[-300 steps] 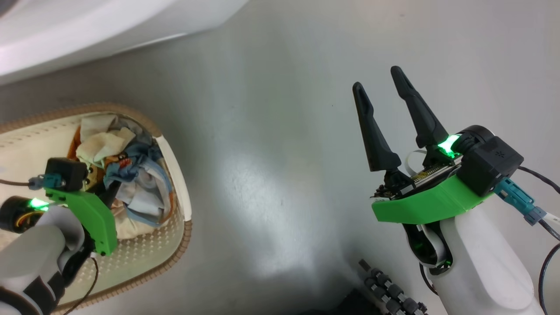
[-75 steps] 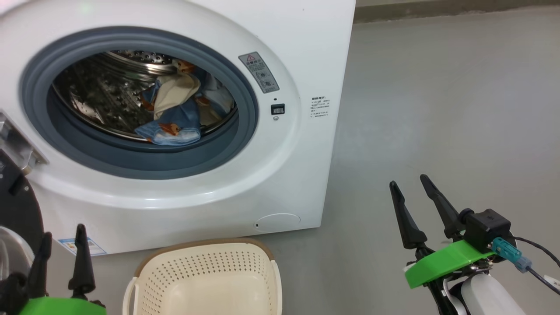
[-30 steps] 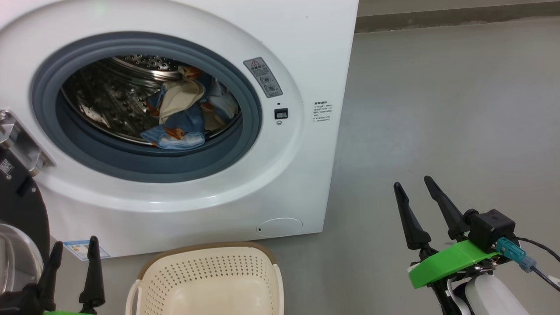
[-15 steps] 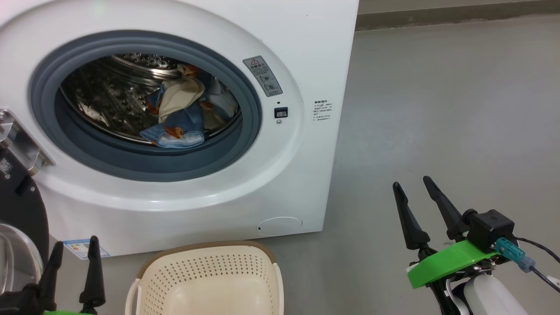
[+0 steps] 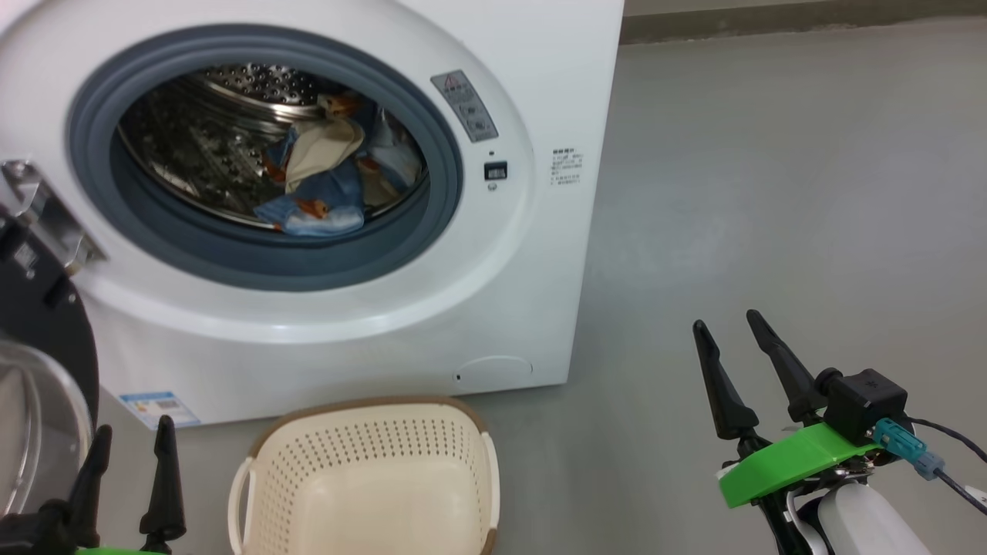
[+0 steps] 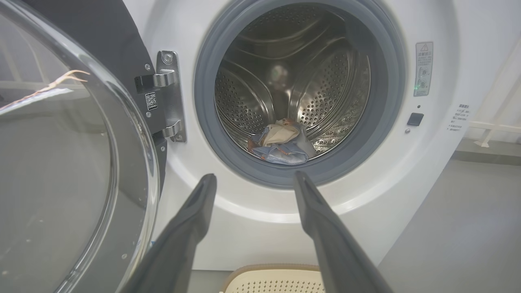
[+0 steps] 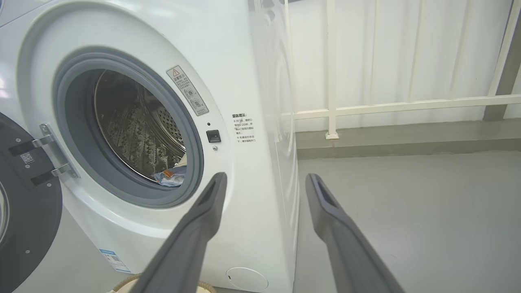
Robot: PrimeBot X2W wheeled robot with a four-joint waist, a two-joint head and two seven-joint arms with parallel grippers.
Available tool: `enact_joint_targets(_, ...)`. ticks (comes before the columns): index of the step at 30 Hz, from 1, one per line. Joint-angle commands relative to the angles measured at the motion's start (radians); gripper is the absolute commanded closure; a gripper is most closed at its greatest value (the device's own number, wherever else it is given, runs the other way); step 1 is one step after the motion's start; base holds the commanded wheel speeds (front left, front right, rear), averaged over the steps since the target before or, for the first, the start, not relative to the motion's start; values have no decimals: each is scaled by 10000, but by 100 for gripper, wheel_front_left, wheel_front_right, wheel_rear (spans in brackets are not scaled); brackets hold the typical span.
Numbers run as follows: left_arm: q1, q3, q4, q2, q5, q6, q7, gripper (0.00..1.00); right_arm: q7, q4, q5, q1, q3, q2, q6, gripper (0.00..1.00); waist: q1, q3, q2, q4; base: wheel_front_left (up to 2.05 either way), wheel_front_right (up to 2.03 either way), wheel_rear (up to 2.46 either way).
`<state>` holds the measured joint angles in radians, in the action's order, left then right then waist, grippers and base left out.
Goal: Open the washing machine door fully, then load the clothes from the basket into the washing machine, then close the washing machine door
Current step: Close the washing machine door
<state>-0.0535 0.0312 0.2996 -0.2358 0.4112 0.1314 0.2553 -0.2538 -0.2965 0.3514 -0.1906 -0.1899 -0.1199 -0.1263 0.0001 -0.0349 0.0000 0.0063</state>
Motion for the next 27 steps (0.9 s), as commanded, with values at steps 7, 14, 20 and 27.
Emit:
enact_joint_targets(7,-290,364,-314,-268,147,-8,65,0,-80,230,-43,-35,-155,-1,-44,0,-1,-40,0,13,-193,193,0)
enact_joint_targets(14,-299,346,-270,-319,172,-8,65,0,-80,220,-71,-52,-150,19,-44,0,-1,-68,0,2,-107,107,0)
enact_joint_targets(20,-284,334,-268,-315,148,-8,65,0,-80,199,-64,-51,-170,1,-44,0,-1,-56,0,-17,-17,17,0)
enact_joint_targets(27,-288,306,-258,-309,146,-8,65,0,-80,197,-52,-58,-183,-41,-44,0,-1,-53,0,-16,0,0,0)
